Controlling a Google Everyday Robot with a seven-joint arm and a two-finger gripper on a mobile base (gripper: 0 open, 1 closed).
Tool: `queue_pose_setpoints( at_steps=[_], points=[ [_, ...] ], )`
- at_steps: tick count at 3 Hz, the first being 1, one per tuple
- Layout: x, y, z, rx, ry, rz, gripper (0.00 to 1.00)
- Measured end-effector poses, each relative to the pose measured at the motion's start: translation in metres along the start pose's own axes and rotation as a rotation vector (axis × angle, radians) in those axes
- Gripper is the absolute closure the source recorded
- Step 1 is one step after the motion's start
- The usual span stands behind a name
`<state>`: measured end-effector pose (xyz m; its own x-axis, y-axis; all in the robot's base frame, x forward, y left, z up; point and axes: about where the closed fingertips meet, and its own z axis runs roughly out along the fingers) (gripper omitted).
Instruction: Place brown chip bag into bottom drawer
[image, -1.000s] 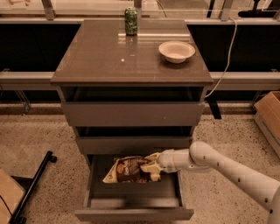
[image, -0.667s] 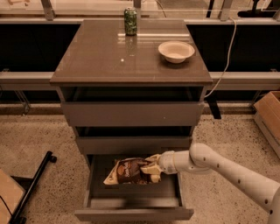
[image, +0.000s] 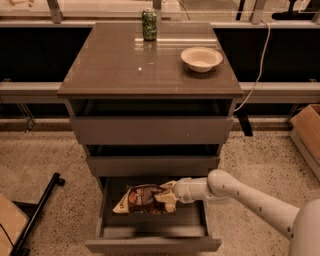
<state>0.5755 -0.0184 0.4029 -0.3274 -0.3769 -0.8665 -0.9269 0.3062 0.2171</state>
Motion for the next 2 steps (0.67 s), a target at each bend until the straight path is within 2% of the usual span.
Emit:
queue_pose_setpoints(
  at_steps=[2],
  points=[
    [0.055, -0.023, 0.054, 0.003, -0.033, 0.052, 1.00]
  ],
)
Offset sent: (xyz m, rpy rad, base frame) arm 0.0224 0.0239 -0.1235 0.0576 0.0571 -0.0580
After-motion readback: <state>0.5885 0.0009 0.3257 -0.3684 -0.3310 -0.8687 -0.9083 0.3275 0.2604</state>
